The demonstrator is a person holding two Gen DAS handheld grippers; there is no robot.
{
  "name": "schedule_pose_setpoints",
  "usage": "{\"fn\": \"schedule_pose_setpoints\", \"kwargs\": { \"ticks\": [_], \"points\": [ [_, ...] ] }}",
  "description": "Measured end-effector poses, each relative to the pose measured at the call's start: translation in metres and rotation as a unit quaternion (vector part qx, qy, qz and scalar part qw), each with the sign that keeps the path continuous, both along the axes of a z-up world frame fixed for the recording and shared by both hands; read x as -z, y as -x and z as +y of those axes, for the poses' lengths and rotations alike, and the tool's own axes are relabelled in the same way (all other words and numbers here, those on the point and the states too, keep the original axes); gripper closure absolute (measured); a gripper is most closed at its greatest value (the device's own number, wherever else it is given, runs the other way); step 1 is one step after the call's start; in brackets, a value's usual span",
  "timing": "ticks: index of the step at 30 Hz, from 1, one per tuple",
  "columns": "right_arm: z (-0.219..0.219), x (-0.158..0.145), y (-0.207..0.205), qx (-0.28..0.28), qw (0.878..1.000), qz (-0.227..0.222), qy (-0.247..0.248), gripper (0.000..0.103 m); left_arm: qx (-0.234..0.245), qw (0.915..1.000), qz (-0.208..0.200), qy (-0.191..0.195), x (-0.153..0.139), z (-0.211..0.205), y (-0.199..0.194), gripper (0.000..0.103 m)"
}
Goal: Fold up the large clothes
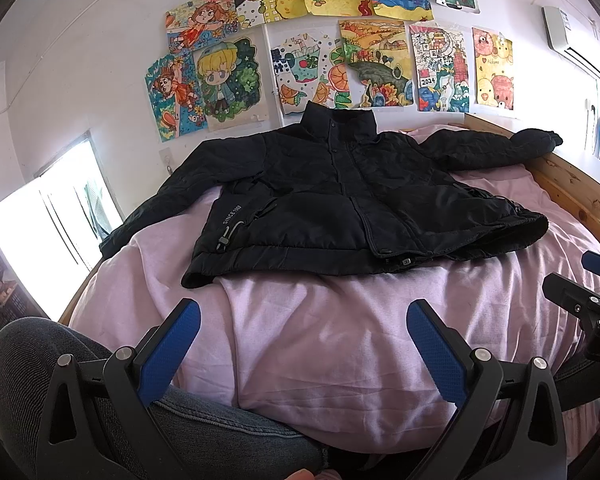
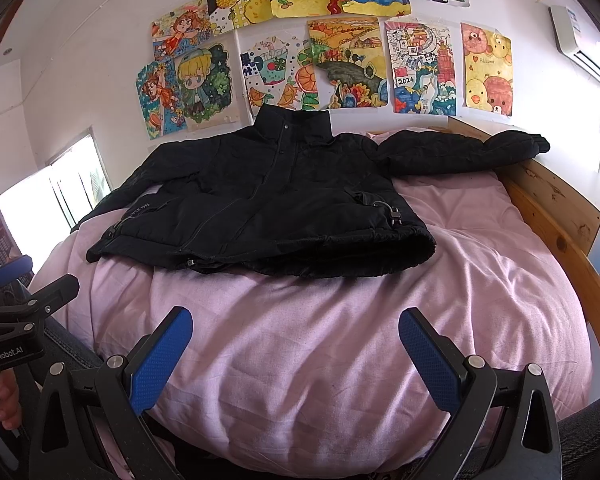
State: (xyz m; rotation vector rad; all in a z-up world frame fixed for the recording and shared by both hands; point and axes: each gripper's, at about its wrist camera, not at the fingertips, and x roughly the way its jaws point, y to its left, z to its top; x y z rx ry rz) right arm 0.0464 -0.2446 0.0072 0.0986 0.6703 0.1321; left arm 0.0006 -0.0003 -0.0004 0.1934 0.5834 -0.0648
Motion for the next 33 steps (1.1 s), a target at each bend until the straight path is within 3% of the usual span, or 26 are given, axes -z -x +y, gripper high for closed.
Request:
{"fn": "schedule_pose_setpoints", "kwargs": {
  "ticks": [33],
  "points": [
    [-0.0045,0.0043,0.0021,0.000,1.000,0.001,-0.001,0.000,0.000,1.0000,0.001,0.001,0.0059,-0.0006,0.0006,0.002]
  ]
}}
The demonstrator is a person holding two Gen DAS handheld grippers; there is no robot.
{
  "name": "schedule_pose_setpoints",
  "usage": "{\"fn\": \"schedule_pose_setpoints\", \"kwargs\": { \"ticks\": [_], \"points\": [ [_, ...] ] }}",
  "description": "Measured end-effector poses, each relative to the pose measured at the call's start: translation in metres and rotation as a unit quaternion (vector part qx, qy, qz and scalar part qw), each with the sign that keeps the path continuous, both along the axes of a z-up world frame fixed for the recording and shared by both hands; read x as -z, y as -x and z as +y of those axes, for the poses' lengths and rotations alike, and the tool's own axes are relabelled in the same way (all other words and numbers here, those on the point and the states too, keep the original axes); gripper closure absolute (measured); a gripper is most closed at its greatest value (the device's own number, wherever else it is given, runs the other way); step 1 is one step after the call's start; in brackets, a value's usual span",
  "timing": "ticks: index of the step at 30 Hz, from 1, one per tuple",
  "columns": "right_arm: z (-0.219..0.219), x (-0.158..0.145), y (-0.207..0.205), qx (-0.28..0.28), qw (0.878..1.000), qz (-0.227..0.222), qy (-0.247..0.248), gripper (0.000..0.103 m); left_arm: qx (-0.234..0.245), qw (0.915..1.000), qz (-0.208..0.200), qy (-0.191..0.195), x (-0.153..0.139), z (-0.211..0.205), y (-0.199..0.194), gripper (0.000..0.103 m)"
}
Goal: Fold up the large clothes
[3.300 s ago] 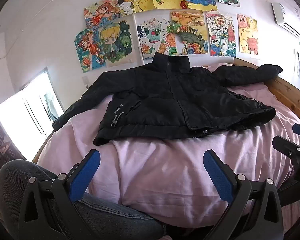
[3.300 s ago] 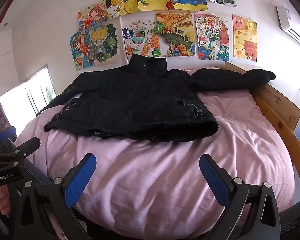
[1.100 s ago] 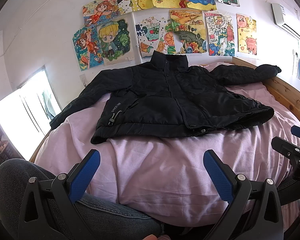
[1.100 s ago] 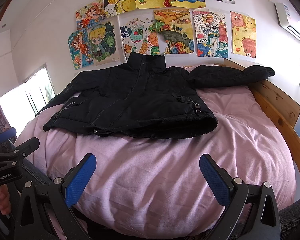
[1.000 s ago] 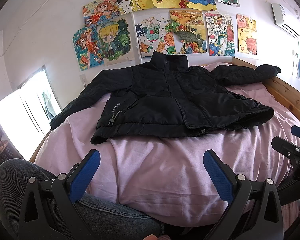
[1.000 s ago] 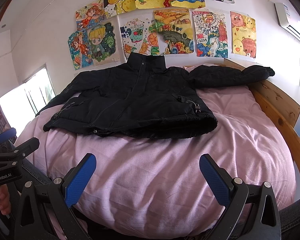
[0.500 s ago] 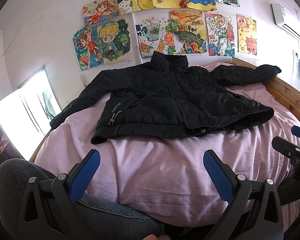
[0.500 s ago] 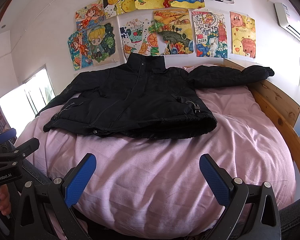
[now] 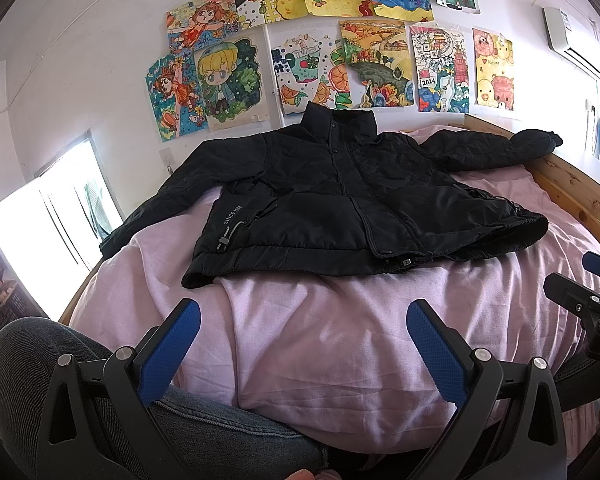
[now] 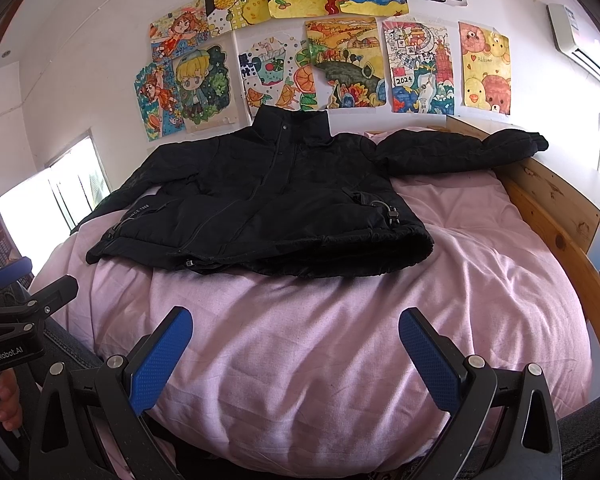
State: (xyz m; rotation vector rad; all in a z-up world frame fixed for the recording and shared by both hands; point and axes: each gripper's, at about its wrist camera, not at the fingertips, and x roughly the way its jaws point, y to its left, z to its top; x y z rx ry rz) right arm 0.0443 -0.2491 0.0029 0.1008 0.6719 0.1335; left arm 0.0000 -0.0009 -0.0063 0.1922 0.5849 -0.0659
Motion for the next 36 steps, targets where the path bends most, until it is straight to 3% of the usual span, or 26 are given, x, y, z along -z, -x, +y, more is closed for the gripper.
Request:
{"fn": "schedule_pose_setpoints", "kwargs": {
  "ticks": [23,28,36],
  "points": [
    [-0.004,0.002,-0.001,-0.001,1.000,0.002,-0.001,0.000,-0.001,1.0000,0.001,0.001,0.000,0.000,0.000,0.002],
    [-0.004,0.014,0.001,-0.003,1.000,0.011,0.002,0.000,-0.004,1.0000,0.004,0.002,0.001,-0.006,0.000,0.002],
    [-0.006,0.023,-0.009,0.011,0.998,0.066,0.019,0.000,-0.012,0.9983,0.057,0.002,0.005,0.002,-0.019,0.002]
  ]
}}
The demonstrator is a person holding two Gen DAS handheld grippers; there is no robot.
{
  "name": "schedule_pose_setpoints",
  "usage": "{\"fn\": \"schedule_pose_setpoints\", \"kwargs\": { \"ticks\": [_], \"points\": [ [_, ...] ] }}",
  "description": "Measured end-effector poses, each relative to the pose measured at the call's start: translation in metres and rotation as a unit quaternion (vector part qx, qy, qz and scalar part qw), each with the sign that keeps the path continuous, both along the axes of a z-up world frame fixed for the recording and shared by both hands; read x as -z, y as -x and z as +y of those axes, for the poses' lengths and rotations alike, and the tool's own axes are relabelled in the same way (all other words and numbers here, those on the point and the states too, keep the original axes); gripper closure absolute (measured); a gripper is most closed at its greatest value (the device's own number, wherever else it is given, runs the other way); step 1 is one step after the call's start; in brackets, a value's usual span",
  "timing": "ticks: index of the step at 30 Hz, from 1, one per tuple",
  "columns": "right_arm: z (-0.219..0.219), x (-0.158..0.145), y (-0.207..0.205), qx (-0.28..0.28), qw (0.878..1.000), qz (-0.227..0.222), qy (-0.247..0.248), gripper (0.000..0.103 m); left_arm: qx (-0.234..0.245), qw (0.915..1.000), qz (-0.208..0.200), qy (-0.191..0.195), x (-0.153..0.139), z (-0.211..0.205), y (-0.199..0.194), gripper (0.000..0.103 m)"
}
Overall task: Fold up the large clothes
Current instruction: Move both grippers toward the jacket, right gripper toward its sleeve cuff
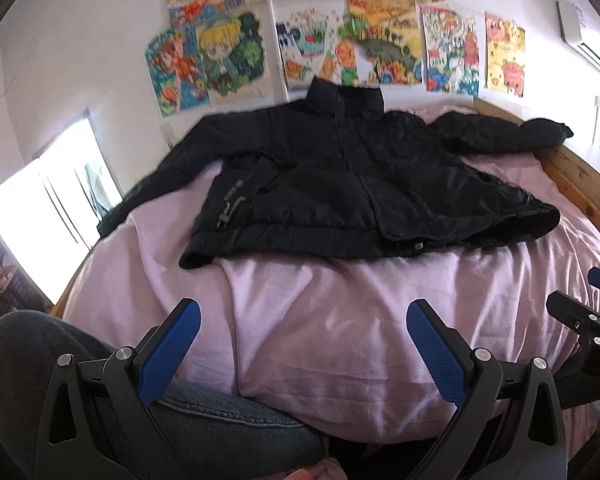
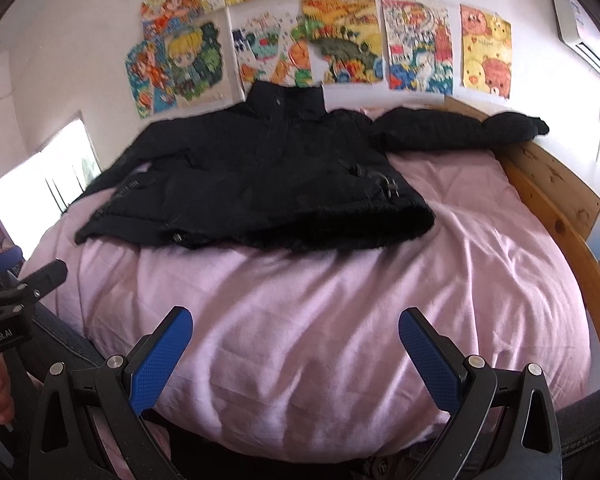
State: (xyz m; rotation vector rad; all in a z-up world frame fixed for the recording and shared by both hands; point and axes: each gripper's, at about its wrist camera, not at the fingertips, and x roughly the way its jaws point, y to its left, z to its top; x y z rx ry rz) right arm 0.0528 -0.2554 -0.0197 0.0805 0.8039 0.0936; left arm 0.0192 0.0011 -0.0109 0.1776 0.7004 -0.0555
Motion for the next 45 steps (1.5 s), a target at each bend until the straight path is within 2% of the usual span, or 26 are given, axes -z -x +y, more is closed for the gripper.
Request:
{"fn": "schedule_pose_setpoints", "kwargs": {
  "ticks": [4,7,11,16,19,24,27,30,33,36,40,45],
  "points": [
    [0.000,-0.007,-0.015,-0.031,0.998,0.053,-0.004,0.000,0.011,0.9994,0.032,-0.011,-0.010,0.001,-0.021,0.002],
    [-0.003,-0.019,-0.036,-0.058,0.995,0.084,0.000,0.000,0.012,0.9980,0.062,0.007,-0.020,0.007,-0.040,0.002],
    [-0.016,-0.032,-0.066,-0.058,0.992,0.108,0.019,0.000,-0.001,0.9947,0.099,0.029,-0.035,0.014,-0.067,0.002],
    [-0.024,-0.051,-0.093,-0.056,0.992,0.103,0.049,0.000,-0.004,0.9952,0.097,0.011,-0.055,0.017,-0.086,0.002],
    [-0.029,-0.063,-0.110,-0.060,0.992,0.099,0.049,0.000,-0.001,0.9950,0.100,0.001,-0.065,0.016,-0.102,0.002],
    [-0.043,-0.074,-0.146,-0.066,0.992,0.093,0.053,0.000,0.001,0.9918,0.127,-0.006,-0.072,0.010,-0.139,0.002],
    [-0.061,-0.074,-0.175,-0.051,0.993,0.089,0.049,0.000,0.012,0.9894,0.144,-0.017,-0.074,-0.001,-0.164,0.002],
    [-0.086,-0.070,-0.206,-0.033,0.995,0.092,0.025,0.000,0.030,0.9896,0.138,-0.030,-0.079,-0.016,-0.192,0.002],
    [-0.113,-0.065,-0.235,-0.015,0.997,0.081,0.005,0.000,0.052,0.9909,0.108,-0.062,-0.082,-0.034,-0.219,0.002],
    [-0.135,-0.058,-0.264,-0.003,0.997,0.074,0.002,0.000,0.071,0.9910,0.083,-0.078,-0.080,-0.050,-0.242,0.002],
    [-0.162,-0.043,-0.301,0.024,0.997,0.070,-0.009,0.000,0.086,0.9923,0.062,-0.063,-0.068,-0.066,-0.280,0.002],
    [-0.186,-0.016,-0.330,0.071,0.996,0.051,0.022,0.000,0.089,0.9932,0.067,-0.034,-0.039,-0.091,-0.340,0.002]
  ]
}}
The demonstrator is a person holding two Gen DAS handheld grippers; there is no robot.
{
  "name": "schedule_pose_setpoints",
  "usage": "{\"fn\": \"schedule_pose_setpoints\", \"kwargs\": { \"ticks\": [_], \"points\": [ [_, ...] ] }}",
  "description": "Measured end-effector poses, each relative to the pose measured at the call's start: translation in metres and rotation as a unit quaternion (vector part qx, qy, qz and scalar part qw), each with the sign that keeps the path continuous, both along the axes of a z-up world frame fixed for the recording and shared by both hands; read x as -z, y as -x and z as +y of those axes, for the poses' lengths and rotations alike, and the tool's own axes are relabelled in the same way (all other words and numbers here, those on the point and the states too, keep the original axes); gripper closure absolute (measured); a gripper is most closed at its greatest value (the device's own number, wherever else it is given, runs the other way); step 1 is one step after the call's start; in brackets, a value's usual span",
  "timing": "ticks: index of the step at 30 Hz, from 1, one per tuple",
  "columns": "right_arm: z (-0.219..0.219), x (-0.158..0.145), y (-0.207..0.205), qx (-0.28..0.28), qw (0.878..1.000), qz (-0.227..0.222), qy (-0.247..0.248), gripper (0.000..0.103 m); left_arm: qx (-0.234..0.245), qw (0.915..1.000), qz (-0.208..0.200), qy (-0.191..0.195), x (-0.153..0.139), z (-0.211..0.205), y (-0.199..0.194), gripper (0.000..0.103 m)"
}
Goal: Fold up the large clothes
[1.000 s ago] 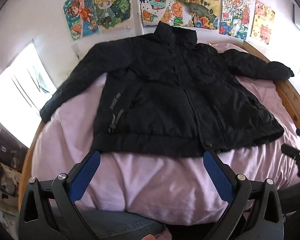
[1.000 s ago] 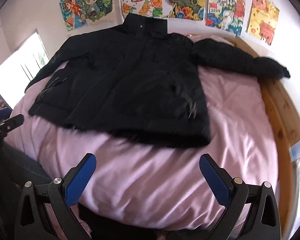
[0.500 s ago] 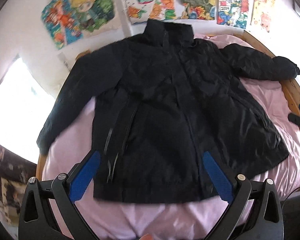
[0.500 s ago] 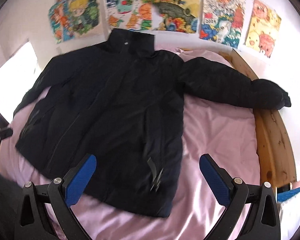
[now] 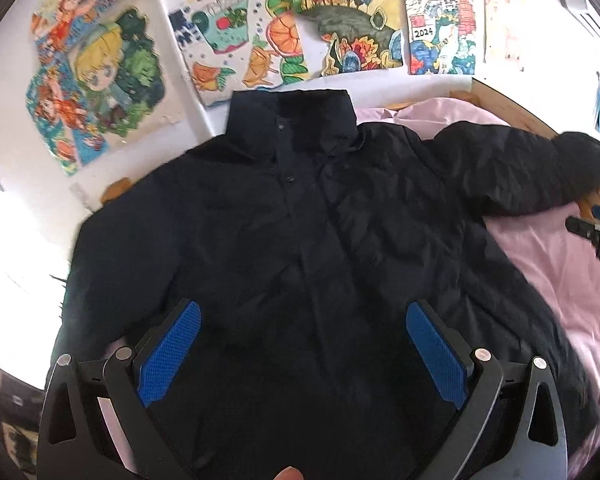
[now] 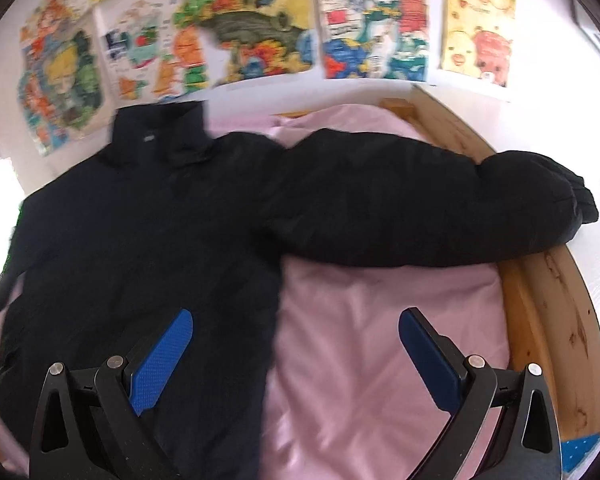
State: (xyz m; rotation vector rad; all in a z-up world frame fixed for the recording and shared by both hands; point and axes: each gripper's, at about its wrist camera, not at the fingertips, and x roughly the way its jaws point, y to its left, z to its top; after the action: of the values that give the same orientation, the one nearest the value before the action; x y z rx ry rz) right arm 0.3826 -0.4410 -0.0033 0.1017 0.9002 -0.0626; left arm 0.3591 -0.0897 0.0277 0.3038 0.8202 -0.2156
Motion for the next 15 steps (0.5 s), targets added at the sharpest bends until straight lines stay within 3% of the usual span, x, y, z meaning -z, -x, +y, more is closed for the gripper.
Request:
{"fn": "schedule_pose_setpoints", "kwargs": {
  "ticks": [3,7,15],
  "points": [
    [-0.013,0.014,-0.005,0.040,0.998,-0.043,0.028,0.000,0.011,0.9998,-0.008,0.012,0.018,-0.021,-0.029,0.002],
    [-0.036,0.028,0.005,0.122,0.986,-0.115,0.007,0.000,0.034,0.9990,-0.030,0.000,0.044,-0.045,-0.044,0.002],
    [-0.112,0.063,0.012,0.239,0.962,-0.097,-0.088,0.000,0.085,0.9956,-0.012,-0.037,0.108,-0.066,-0.035,0.002]
  ]
}}
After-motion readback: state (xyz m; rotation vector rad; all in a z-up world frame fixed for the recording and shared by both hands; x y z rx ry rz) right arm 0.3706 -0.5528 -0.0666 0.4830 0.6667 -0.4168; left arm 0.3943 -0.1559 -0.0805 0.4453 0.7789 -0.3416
